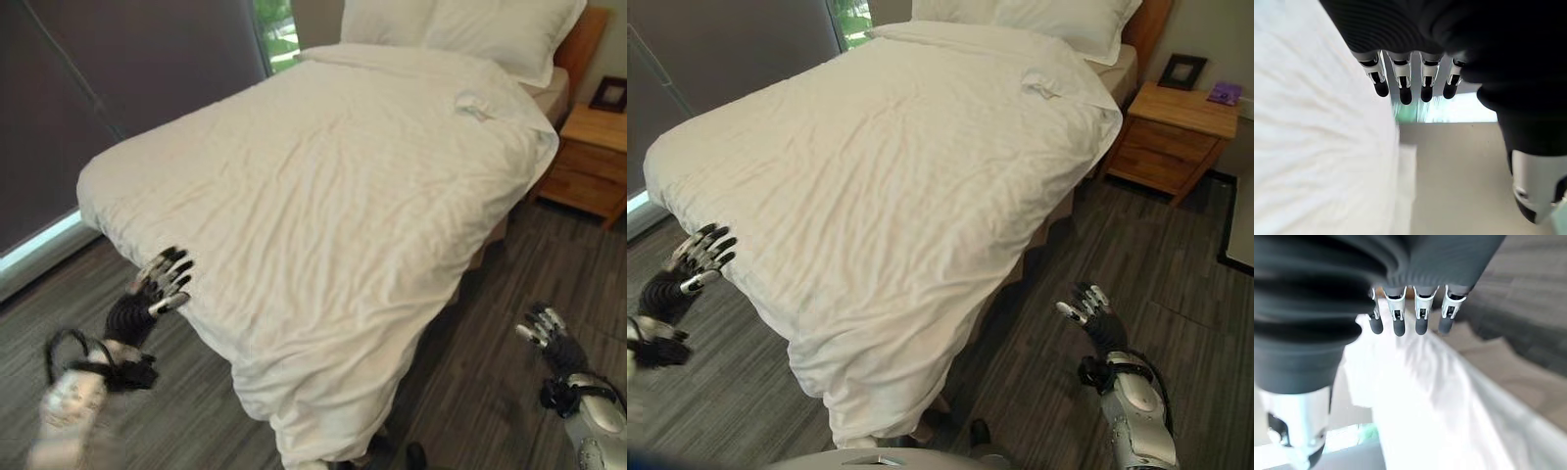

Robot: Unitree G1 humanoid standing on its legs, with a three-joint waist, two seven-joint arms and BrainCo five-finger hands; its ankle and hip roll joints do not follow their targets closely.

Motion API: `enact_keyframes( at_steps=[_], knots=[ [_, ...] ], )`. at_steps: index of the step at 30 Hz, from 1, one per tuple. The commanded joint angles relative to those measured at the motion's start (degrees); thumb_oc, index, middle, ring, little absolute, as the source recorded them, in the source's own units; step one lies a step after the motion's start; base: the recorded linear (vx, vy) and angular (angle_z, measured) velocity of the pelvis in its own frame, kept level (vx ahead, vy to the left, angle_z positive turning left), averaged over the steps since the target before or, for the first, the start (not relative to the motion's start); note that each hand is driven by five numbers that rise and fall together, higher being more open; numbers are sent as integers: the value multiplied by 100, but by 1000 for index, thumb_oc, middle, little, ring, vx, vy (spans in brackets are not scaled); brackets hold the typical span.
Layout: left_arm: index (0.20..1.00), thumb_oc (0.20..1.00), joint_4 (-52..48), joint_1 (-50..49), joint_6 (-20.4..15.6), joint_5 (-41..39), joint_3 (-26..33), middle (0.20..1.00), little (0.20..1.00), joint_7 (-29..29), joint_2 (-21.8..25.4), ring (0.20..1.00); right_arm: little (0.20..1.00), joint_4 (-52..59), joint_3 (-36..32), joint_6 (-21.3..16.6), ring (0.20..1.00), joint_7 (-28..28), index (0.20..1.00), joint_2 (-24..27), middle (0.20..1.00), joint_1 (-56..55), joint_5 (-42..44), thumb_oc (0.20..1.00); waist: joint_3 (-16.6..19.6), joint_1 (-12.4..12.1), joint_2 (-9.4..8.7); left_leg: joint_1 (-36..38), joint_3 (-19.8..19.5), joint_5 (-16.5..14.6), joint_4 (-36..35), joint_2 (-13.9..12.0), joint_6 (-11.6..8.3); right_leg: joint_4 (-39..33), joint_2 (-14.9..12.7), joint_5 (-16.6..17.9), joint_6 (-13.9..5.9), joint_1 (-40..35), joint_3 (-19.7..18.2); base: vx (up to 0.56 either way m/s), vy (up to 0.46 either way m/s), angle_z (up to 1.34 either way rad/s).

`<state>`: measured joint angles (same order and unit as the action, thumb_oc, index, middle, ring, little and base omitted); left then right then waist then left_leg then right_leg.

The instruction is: Making the bed.

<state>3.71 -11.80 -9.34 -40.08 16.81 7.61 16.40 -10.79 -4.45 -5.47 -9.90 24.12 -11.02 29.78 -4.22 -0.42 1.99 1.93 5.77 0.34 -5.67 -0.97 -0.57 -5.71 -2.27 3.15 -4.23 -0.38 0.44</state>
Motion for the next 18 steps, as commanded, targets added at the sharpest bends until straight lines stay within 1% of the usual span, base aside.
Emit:
enact_keyframes(
  at_steps=[1, 2, 3, 4, 5, 6, 7, 8, 9, 12, 14, 15, 16, 18],
  knots=[
    [1000, 1000, -286, 210, -325, -189, -212, 1000, 1000, -392, 511, 1000, 1000, 482, 250, -182, 1000, -360, 1000, -11, 1000, 540, 292, 1000, -226, -108, -269, 135, 80, -18, 67, 242, -6, 185, -277, 97, -332, -155, 192, -118, 19, 18],
    [1000, 1000, -252, 225, -260, -358, -541, 1000, 1000, -264, 142, 1000, 1000, 478, 1081, 1, 1000, -676, 1000, -44, 1000, 876, 391, 1000, -371, -238, -356, 25, 13, 35, 67, 257, 5, 188, -303, 138, -334, -99, 271, -84, 16, 12],
    [1000, 1000, -252, 226, -260, -358, -536, 1000, 1000, -263, 140, 1000, 1000, 468, 1087, -4, 1000, -678, 1000, -44, 1000, 886, 392, 1000, -375, -230, -356, 26, 9, 35, 67, 258, 5, 187, -304, 137, -335, -102, 275, -119, 23, 8],
    [1000, 1000, -159, 245, -238, -372, -654, 1000, 1000, -222, 83, 1000, 1000, 459, 1390, 32, 1000, -762, 1000, -19, 1000, 1051, 294, 1000, -431, -292, -383, -29, -9, 61, 67, 261, -2, 177, -306, 155, -337, -73, 312, -74, 1, 12],
    [1000, 1000, -119, 261, -235, -360, -698, 1000, 1000, -221, 35, 1000, 567, 402, 1567, 62, 567, -775, 567, -35, 567, 1184, 232, 567, -486, -354, -408, -94, -36, 79, 67, 263, -5, 162, -314, 176, -347, -36, 367, -115, -8, 18],
    [1000, 1000, -111, 258, -253, -409, -770, 1000, 1000, -227, -3, 1000, 200, 289, 1759, 72, 200, -772, 200, -96, 200, 1384, 244, 200, -548, -446, -434, -154, -45, 91, 67, 259, -2, 165, -312, 202, -360, 16, 420, -126, -21, 24],
    [1000, 1000, -88, 255, -264, -460, -827, 1000, 1000, -236, -38, 1000, 200, 115, 1988, 67, 200, -763, 200, -203, 200, 1637, 284, 200, -619, -549, -458, -241, -43, 121, 67, 251, -9, 182, -316, 229, -374, 99, 496, -171, -28, 19],
    [1000, 1000, -110, 228, -269, -463, -899, 1000, 1000, -250, -65, 1000, 200, -20, 2292, 43, 200, -729, 200, -295, 200, 1946, 113, 200, -732, -725, -482, -394, -55, 172, 67, 255, -22, 215, -322, 295, -411, 226, 619, -129, -19, 9],
    [1000, 1000, -112, 230, -268, -462, -895, 1000, 1000, -251, -65, 1000, 200, -29, 2296, 38, 200, -730, 200, -298, 200, 1954, 112, 200, -729, -720, -484, -400, -56, 173, 67, 255, -21, 217, -323, 295, -411, 233, 620, -112, -19, -3],
    [1000, 1000, -169, 195, -277, -440, -881, 1000, 1000, -258, -7, 1000, 200, -134, 2607, 38, 200, -653, 200, -375, 200, 2349, -189, 200, -841, -911, -480, -566, -108, 244, 67, 262, -63, 188, -358, 356, -436, 316, 820, -56, -3, 19],
    [1000, 1000, -314, 103, -303, -427, -786, 1000, 1000, -285, 17, 1000, 200, -180, 2793, 38, 200, -586, 200, -499, 200, 2641, -260, 200, -919, -1113, -445, -668, -210, 297, 67, 276, -114, 92, -383, 369, -431, 311, 998, -35, -3, 28],
    [1000, 1000, -320, 100, -300, -425, -783, 1000, 1000, -287, 16, 1000, 200, -183, 2796, 37, 200, -586, 200, -501, 200, 2644, -260, 200, -918, -1105, -446, -670, -216, 298, 67, 277, -115, 91, -384, 368, -430, 310, 1004, -47, 3, 33],
    [1000, 1000, -579, 13, -360, -508, -613, 1000, 1000, -341, 26, 1000, 200, -166, 2935, 29, 200, -544, 200, -619, 200, 2884, -304, 200, -973, -1254, -395, -754, -289, 342, 67, 286, -155, 71, -405, 361, -422, 335, 1110, -66, 8, 41],
    [1000, 1000, -551, 78, -450, -618, -453, 1000, 1000, -428, 58, 1000, 200, -235, 3018, -21, 200, -421, 200, -734, 200, 3181, -277, 200, -1032, -1363, -347, -864, -384, 393, 67, 294, -192, 71, -419, 351, -410, 393, 1185, -82, -4, 38]
  ],
)
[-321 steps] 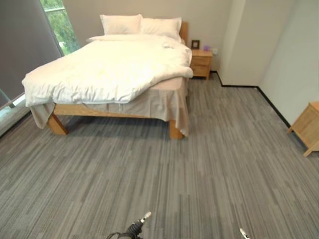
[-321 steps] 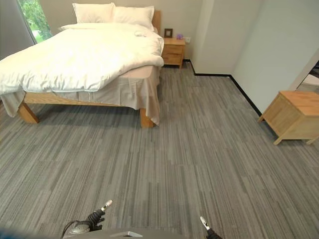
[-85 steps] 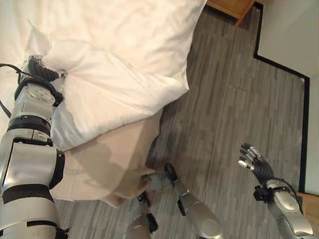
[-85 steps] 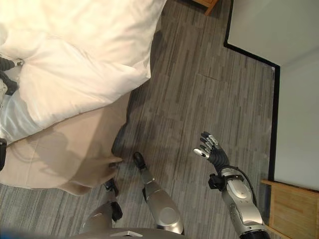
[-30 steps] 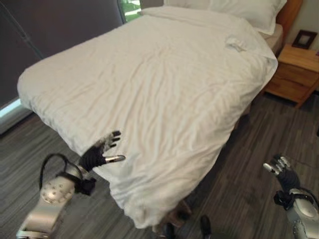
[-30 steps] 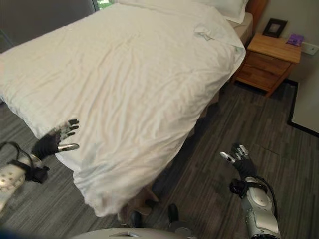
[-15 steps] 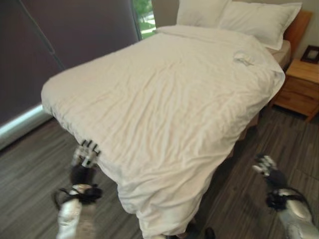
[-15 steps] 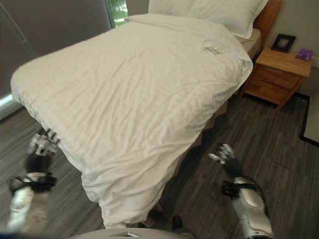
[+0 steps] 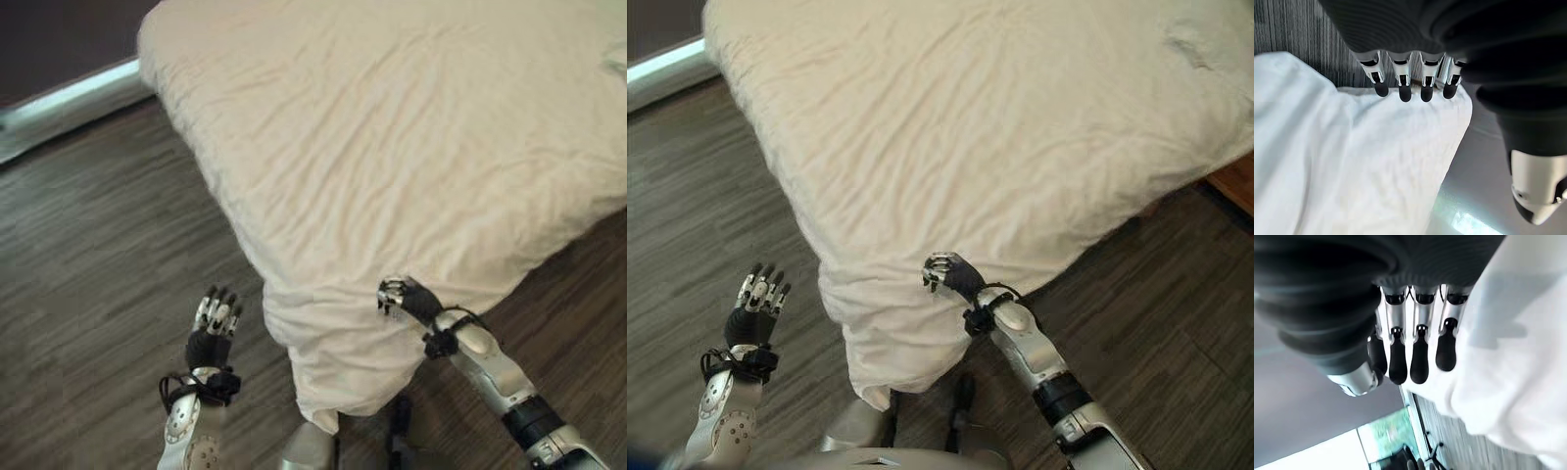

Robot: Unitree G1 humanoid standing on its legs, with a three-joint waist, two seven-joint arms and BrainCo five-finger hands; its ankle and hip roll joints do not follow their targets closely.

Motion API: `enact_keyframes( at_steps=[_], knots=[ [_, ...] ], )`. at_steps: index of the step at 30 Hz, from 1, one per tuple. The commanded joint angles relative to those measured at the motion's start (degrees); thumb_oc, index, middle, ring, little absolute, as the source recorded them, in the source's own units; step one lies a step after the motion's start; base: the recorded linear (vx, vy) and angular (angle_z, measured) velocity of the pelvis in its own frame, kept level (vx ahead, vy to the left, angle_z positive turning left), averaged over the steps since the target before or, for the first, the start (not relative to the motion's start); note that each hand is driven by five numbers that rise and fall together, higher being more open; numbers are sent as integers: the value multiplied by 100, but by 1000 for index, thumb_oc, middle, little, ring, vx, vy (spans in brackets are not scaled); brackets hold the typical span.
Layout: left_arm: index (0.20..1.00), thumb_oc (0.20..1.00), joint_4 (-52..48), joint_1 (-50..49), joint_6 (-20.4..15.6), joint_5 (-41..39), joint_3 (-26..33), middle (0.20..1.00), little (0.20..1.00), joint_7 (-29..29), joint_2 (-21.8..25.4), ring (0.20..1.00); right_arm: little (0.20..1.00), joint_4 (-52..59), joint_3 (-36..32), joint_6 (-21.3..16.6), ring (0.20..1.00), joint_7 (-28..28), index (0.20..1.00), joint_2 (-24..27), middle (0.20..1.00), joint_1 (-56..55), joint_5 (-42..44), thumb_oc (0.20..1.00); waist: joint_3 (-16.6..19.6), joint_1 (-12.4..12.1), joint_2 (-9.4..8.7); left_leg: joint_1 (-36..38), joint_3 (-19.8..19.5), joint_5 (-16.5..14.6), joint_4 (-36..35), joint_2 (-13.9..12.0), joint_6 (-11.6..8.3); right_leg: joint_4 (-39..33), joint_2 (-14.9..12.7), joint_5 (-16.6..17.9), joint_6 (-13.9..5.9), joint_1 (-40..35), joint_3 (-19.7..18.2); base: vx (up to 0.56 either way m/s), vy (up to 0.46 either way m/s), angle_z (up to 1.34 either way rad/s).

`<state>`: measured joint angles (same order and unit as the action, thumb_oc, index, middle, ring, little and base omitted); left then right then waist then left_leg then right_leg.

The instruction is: Making the bed.

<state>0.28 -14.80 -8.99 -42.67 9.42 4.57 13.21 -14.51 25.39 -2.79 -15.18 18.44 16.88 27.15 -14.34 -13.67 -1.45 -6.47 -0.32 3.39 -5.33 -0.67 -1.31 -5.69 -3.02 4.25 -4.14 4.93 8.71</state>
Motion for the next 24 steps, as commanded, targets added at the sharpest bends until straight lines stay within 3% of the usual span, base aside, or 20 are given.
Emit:
enact_keyframes(
  at_steps=[1, 8, 14, 20, 24],
  knots=[
    [1000, 1000, -264, 415, -556, -378, 412, 1000, 1000, -207, 413, 1000, 200, 143, 81, -315, 200, 170, 200, -231, 200, 559, -19, 200, -47, -123, 38, -78, 174, 121, 33, 271, -138, 69, -354, 241, -408, -111, 392, -63, -15, 24],
    [1000, 1000, -704, 665, -843, -380, 594, 1000, 1000, -483, 606, 1000, 200, -104, 519, -322, 200, 424, 200, -675, 200, 1466, -64, 200, -253, -449, 157, -396, -54, 264, 33, 298, -214, 69, -362, 259, -377, 79, 607, -62, -9, 25],
    [1000, 1000, -678, 707, -816, -308, 481, 1000, 1000, -598, 603, 1000, 200, -303, 861, -173, 200, 457, 200, -871, 200, 1675, -365, 200, -382, -570, 177, -509, -91, 297, 33, 323, -237, 69, -376, 292, -366, 143, 726, -31, -1, 11],
    [1000, 1000, -665, 715, -814, -303, 429, 1000, 1000, -649, 639, 1000, 200, -323, 1017, -97, 200, 461, 200, -893, 200, 1675, -515, 200, -466, -595, 162, -592, -112, 323, 33, 330, -249, 69, -383, 304, -357, 201, 777, -10, 0, 2],
    [1000, 1000, -566, 822, -844, -332, 252, 1000, 1000, -664, 709, 1000, 200, -806, 916, -142, 200, 669, 200, -861, 200, 1597, -650, 200, -524, -523, 254, -721, -204, 371, 33, 373, -265, 69, -421, 321, -359, 303, 774, -21, -8, 9]
  ],
)
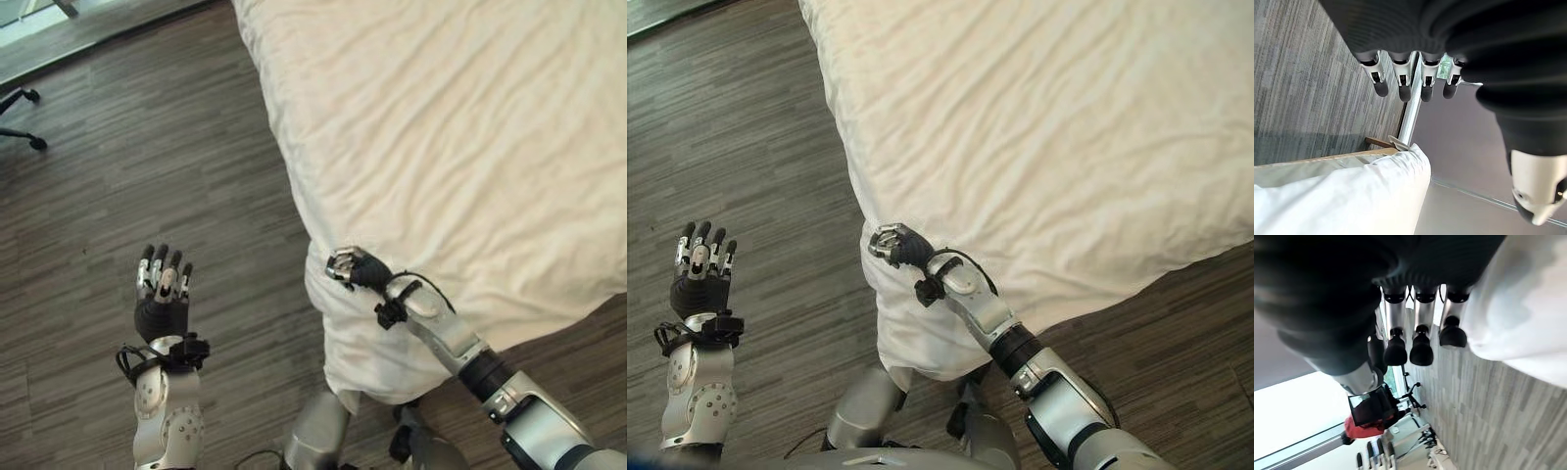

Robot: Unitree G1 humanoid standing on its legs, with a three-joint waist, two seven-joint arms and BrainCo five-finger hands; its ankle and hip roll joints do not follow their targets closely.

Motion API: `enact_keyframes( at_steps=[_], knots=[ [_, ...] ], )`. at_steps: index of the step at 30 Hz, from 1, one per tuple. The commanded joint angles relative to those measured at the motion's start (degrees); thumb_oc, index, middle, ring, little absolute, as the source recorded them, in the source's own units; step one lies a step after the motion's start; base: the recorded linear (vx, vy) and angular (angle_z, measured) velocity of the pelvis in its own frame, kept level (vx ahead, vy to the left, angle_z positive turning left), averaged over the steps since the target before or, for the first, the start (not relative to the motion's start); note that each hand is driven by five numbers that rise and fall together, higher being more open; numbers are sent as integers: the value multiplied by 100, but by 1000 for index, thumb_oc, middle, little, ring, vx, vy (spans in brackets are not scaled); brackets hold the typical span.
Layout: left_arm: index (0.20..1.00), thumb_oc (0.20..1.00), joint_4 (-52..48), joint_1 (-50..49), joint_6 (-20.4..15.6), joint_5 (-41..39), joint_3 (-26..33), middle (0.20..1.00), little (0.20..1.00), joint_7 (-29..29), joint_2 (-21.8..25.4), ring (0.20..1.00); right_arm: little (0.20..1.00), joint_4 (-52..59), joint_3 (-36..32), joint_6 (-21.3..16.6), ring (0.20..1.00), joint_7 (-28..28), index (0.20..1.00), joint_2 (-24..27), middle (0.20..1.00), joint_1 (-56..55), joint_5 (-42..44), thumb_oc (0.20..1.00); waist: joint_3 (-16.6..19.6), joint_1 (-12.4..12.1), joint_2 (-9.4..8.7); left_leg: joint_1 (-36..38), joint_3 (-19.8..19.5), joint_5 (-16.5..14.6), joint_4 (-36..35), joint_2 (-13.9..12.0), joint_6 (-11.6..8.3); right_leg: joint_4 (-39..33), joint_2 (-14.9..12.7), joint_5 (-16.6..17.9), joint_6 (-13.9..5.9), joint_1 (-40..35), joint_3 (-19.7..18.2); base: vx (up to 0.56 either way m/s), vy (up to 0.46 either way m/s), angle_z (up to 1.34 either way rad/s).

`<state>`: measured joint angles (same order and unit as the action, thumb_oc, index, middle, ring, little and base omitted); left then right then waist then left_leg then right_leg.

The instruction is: Making the bed.

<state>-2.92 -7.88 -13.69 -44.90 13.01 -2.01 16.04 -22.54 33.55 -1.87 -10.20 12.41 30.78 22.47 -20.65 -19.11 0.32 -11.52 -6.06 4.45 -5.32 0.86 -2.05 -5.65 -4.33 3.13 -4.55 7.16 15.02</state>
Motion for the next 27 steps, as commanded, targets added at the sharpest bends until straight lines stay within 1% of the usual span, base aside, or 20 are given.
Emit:
enact_keyframes(
  at_steps=[1, 3, 4, 6, 8, 9, 10, 12, 14, 15, 18, 19, 22, 25, 26, 27],
  knots=[
    [1000, 1000, -251, 132, -377, -134, -122, 1000, 1000, 2, 433, 1000, 200, -308, 29, -217, 200, 279, 200, -245, 200, 170, -241, 200, 99, 48, 110, -246, 353, 273, 32, 229, -192, 65, -294, 444, -320, 132, 83, -15, 19, 31],
    [1000, 1000, -275, 47, -388, -165, -78, 1000, 1000, 5, 425, 1000, 200, -773, -83, -193, 200, 375, 200, -270, 200, 138, -330, 200, 98, 27, 147, -276, 394, 277, 32, 211, -191, 65, -278, 470, -322, 202, 6, -5, 26, 19],
    [1000, 1000, -288, -52, -384, -194, -12, 1000, 1000, 3, 398, 1000, 200, -1195, -248, -171, 200, 463, 200, -259, 200, 24, -450, 200, 59, 20, 181, -307, 431, 292, 32, 205, -185, 65, -258, 479, -315, 240, -29, 0, 0, 0],
    [1000, 1000, -262, -90, -378, -198, 22, 1000, 1000, -4, 377, 1000, 200, -1353, -328, -148, 200, 523, 200, -267, 200, -92, -442, 200, 47, 34, 189, -338, 429, 298, 32, 207, -182, 65, -255, 476, -315, 270, -38, 0, 5, -8],
    [1000, 1000, -210, -164, -386, -194, 96, 1000, 1000, -63, 322, 1000, 200, -1887, -636, -107, 200, 548, 200, -419, 200, -593, -148, 200, -16, 125, 258, -378, 447, 287, 32, 218, -168, 65, -269, 471, -319, 324, -52, 4, 9, -2],
    [1000, 1000, -210, -162, -386, -194, 95, 1000, 1000, -63, 322, 1000, 200, -1888, -637, -108, 200, 547, 200, -418, 200, -590, -148, 200, -4, 129, 255, -402, 442, 304, 32, 222, -165, 65, -272, 483, -320, 345, -48, -5, 31, 3],
    [1000, 1000, -209, -158, -394, -194, 83, 1000, 1000, -89, 315, 1000, 200, -2098, -665, -95, 200, 548, 200, -442, 200, -727, -216, 200, -14, 171, 295, -441, 450, 309, 32, 234, -166, 65, -288, 492, -326, 387, -49, -6, 34, -1],
    [1000, 1000, -221, -139, -424, -157, 61, 1000, 1000, -114, 340, 1000, 200, -2368, -599, -43, 200, 525, 200, -427, 200, -897, -514, 200, -28, 255, 365, -488, 465, 311, 32, 262, -160, 65, -306, 502, -336, 449, -69, 7, 55, -2],
    [1000, 1000, -250, -140, -446, -118, 47, 1000, 1000, -122, 337, 1000, 200, -2522, -507, -16, 200, 493, 200, -413, 200, -1052, -757, 200, -31, 317, 378, -518, 524, 297, 32, 257, -153, 65, -314, 520, -348, 517, -104, 17, 62, -3],
    [1000, 1000, -287, -142, -449, -93, 6, 1000, 1000, -129, 312, 1000, 200, -2660, -496, -21, 200, 465, 200, -377, 200, -1187, -850, 200, -61, 387, 364, -538, 597, 283, 32, 247, -145, 65, -305, 541, -364, 576, -165, 13, 63, -17],
    [1000, 1000, -330, -133, -460, -59, -47, 1000, 1000, -135, 302, 1000, 200, -2760, -491, -17, 200, 452, 200, -368, 200, -1232, -909, 200, -70, 408, 349, -559, 642, 275, 32, 243, -137, 65, -294, 555, -375, 614, -220, 5, 33, -27],
    [1000, 1000, -332, -96, -461, -17, -111, 1000, 1000, -111, 286, 1000, 200, -3048, -506, -7, 200, 416, 200, -299, 200, -1297, -1068, 200, -120, 483, 323, -575, 764, 254, 32, 232, -120, 65, -279, 594, -401, 679, -346, 5, 56, -28],
    [1000, 1000, -370, -8, -444, -5, -177, 1000, 1000, -75, 295, 1000, 200, -3277, -549, 30, 200, 344, 200, -219, 200, -1306, -1123, 200, -151, 560, 299, -581, 847, 222, 32, 228, -104, 65, -278, 618, -428, 735, -412, 11, 48, -19],
    [1000, 1000, -309, 45, -447, 1, -83, 1000, 1000, -28, 299, 1000, 200, -3034, -524, 32, 200, 163, 200, -32, 200, -1488, -1210, 200, -160, 668, 229, -582, 940, 197, 32, 220, -101, 65, -286, 643, -453, 788, -485, 11, 38, -22],
    [1000, 1000, -309, 44, -447, 1, -83, 1000, 1000, -28, 299, 1000, 200, -3033, -524, 33, 200, 163, 200, -32, 200, -1489, -1210, 200, -159, 668, 229, -582, 940, 197, 32, 220, -101, 65, -286, 643, -453, 789, -485, 26, 12, -13],
    [1000, 1000, -188, 74, -459, 4, 4, 1000, 1000, -5, 297, 1000, 200, -2670, -616, 42, 200, 26, 200, 219, 200, -1773, -1147, 200, -158, 796, 157, -580, 993, 171, 32, 221, -101, 65, -312, 644, -463, 803, -496, 19, 10, -8]
  ],
)
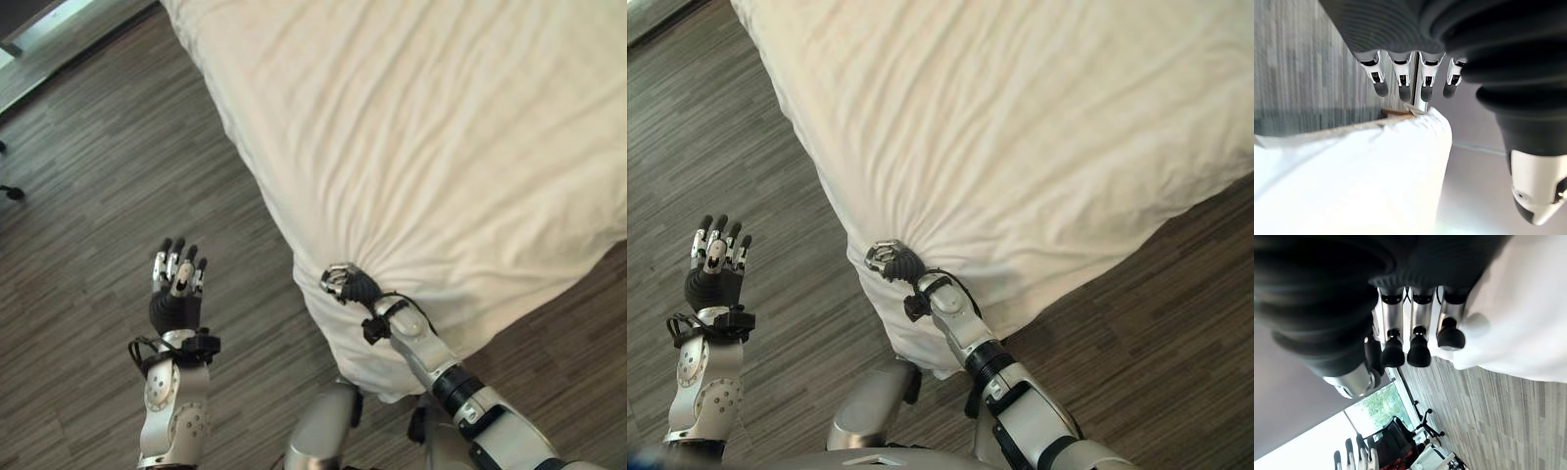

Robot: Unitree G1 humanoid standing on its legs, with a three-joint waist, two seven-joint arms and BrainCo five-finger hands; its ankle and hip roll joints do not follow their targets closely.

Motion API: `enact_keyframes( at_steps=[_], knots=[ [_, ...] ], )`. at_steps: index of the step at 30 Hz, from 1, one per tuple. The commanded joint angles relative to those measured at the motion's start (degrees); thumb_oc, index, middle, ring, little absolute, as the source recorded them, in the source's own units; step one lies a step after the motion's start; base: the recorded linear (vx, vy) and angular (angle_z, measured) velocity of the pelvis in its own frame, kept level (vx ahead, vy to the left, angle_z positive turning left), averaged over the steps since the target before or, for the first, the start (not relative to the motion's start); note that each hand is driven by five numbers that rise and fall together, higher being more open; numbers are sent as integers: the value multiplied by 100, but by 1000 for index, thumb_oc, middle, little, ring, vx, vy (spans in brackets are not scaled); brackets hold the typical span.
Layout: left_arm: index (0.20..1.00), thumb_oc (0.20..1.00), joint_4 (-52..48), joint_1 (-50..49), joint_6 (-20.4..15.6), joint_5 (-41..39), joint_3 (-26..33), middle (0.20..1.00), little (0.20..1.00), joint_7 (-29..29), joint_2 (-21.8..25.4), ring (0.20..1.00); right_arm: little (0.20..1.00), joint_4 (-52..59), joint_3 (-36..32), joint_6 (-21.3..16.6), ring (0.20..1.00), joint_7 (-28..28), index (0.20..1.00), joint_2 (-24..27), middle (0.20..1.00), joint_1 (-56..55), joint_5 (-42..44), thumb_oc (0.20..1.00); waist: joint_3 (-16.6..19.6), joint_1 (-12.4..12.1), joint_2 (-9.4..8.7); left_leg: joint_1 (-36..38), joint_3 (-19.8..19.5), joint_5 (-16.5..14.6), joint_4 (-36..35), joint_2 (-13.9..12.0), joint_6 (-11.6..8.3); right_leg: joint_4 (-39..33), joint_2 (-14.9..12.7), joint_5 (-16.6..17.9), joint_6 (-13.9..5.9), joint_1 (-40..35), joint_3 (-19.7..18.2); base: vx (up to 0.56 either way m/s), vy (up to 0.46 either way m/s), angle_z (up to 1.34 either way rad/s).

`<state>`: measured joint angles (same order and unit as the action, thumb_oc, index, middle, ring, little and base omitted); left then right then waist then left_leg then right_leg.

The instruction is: Making the bed.

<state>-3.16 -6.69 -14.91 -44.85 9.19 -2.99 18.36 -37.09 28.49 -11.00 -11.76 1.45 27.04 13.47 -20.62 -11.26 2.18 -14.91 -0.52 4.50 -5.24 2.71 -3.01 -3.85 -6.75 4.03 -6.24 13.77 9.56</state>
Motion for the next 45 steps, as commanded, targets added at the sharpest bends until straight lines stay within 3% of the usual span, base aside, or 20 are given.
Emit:
enact_keyframes(
  at_steps=[1, 12, 19, 22, 28, 35, 36, 42, 43, 45],
  knots=[
    [1000, 1000, -163, -45, -338, -1, 385, 1000, 1000, 94, 64, 1000, 200, -1209, -110, 958, 200, 181, 200, 1318, 200, -1403, -246, 200, -159, 11, -27, -242, 438, 166, 24, 35, -6, -115, -70, 554, -294, 143, 50, 0, 0, 0],
    [1000, 1000, -237, -116, -310, 91, 677, 1000, 1000, 80, 75, 1000, 200, 193, -723, 1005, 200, -245, 200, 1991, 200, -2328, 337, 200, -134, 281, -322, -104, 683, 44, 24, -10, 43, -115, -68, 595, -375, 114, -38, 23, -2, -10],
    [1000, 1000, -150, -142, -308, 65, 770, 1000, 1000, 99, 59, 1000, 200, 301, -933, 1033, 200, -333, 200, 2062, 200, -2568, 573, 200, -127, 316, -372, -65, 742, 13, 24, -26, 49, -115, -72, 595, -391, 101, -39, 22, -7, -6],
    [1000, 1000, -190, -161, -301, 26, 737, 1000, 1000, 131, 29, 1000, 200, -62, -1163, 1085, 200, -289, 200, 1898, 200, -2587, 1052, 200, -113, 314, -366, -55, 760, 4, 24, -29, 56, -115, -73, 595, -397, 94, -33, 21, -3, -7],
    [1000, 1000, -167, -49, -291, -19, 691, 1000, 1000, 135, 63, 1000, 200, -884, -1785, 1013, 200, 1, 200, 1740, 200, -2414, 1790, 200, -86, 341, -340, -31, 755, -7, 24, -27, 55, -115, -68, 587, -390, 88, -57, 21, -1, -8],
    [1000, 1000, -17, 89, -321, -18, 771, 1000, 1000, 168, 119, 1000, 200, -1231, -2936, 774, 200, 484, 200, 2147, 200, -2373, 2026, 200, 9, 490, -372, 61, 751, -65, 24, -31, 58, -115, -61, 546, -388, 19, -104, 6, 1, 0],
    [1000, 1000, 60, 157, -332, -21, 778, 1000, 1000, 158, 127, 1000, 200, -1141, -3408, 661, 200, 674, 200, 2271, 200, -2483, 2171, 200, 78, 580, -417, 154, 775, -119, 24, -36, 74, -115, -57, 530, -390, -54, -146, 41, 4, 3],
    [1000, 1000, 287, 331, -390, 48, 812, 1000, 1000, 128, 241, 1000, 200, -1198, -4598, 331, 200, 1338, 200, 2546, 200, -2813, 2297, 200, 395, 853, -553, 501, 824, -279, 24, -42, 118, -115, -26, 466, -399, -344, -288, 55, 21, -7],
    [1000, 1000, 416, 395, -426, 49, 821, 1000, 1000, 60, 221, 1000, 1000, -1180, -5127, 104, 1000, 1947, 1000, 2635, 1000, -2876, 2136, 1000, 508, 958, -553, 641, 842, -346, 24, -42, 136, -115, -32, 424, -391, -469, -310, 68, 50, -19],
    [1000, 1000, 453, 391, -449, 66, 793, 1000, 1000, 24, 146, 1000, 1000, -755, -5595, -105, 1000, 2366, 1000, 2600, 1000, -3061, 1974, 1000, 632, 1094, -530, 813, 852, -451, 24, -48, 165, -115, -19, 343, -391, -623, -364, 80, 54, -10]
  ],
)
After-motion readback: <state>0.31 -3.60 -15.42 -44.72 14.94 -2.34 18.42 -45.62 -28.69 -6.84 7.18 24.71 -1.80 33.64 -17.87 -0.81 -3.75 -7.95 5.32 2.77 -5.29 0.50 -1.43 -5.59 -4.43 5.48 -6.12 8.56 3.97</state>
